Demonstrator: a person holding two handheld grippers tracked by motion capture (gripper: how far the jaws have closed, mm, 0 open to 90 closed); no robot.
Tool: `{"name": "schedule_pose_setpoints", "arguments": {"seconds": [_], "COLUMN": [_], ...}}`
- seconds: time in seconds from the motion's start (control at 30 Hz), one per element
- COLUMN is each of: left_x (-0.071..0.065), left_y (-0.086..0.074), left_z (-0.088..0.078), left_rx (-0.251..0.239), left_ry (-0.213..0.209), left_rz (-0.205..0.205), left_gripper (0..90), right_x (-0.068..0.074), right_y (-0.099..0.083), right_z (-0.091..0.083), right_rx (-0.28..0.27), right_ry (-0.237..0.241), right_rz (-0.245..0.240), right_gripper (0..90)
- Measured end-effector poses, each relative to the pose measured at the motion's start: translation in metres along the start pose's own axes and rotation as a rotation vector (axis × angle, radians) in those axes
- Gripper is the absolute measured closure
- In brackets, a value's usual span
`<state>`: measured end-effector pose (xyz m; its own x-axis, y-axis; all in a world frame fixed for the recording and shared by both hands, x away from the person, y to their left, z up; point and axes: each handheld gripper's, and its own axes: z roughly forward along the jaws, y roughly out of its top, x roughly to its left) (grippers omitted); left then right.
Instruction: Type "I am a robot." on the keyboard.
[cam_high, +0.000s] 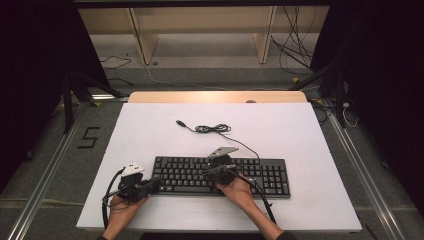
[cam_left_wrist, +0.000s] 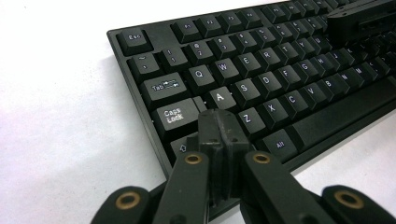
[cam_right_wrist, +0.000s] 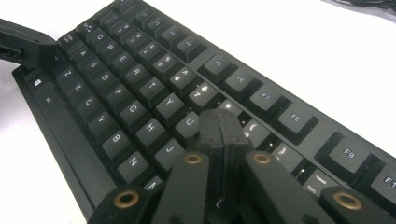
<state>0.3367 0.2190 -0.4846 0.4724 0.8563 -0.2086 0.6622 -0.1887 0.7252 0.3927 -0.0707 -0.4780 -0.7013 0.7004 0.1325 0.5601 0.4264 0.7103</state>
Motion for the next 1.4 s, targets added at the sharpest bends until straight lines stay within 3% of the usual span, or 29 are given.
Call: {"name": "schedule_pose_setpoints", "arguments": {"seconds": [0.17, 0.5, 0.77, 0.93, 1.4], "left_x": [0.000, 0.000, -0.002, -0.005, -0.008], "left_y": [0.000, 0.003, 0.005, 0.005, 0.007], "left_z": [-0.001, -0.008, -0.012, -0.012, -0.017], "left_rx": [-0.007, -0.065, -0.115, -0.124, -0.179], "left_ry": [0.005, -0.009, -0.057, -0.061, -0.079], "left_rz": [0.004, -0.007, -0.019, -0.018, -0.015], "left_gripper": [88.9, 84.7, 63.1, 51.5, 32.7], "right_x": [-0.001, -0.005, -0.004, -0.002, 0.006], "right_y": [0.000, 0.003, 0.004, 0.004, 0.002], "right_z": [-0.001, -0.011, -0.020, -0.025, -0.037], "right_rx": [-0.004, -0.050, -0.088, -0.098, -0.105], "right_ry": [0.008, 0.027, 0.061, 0.080, 0.122], "right_rz": [0.015, 0.045, 0.042, 0.035, 0.013], "right_gripper": [90.0, 84.3, 64.8, 54.3, 43.3]}}
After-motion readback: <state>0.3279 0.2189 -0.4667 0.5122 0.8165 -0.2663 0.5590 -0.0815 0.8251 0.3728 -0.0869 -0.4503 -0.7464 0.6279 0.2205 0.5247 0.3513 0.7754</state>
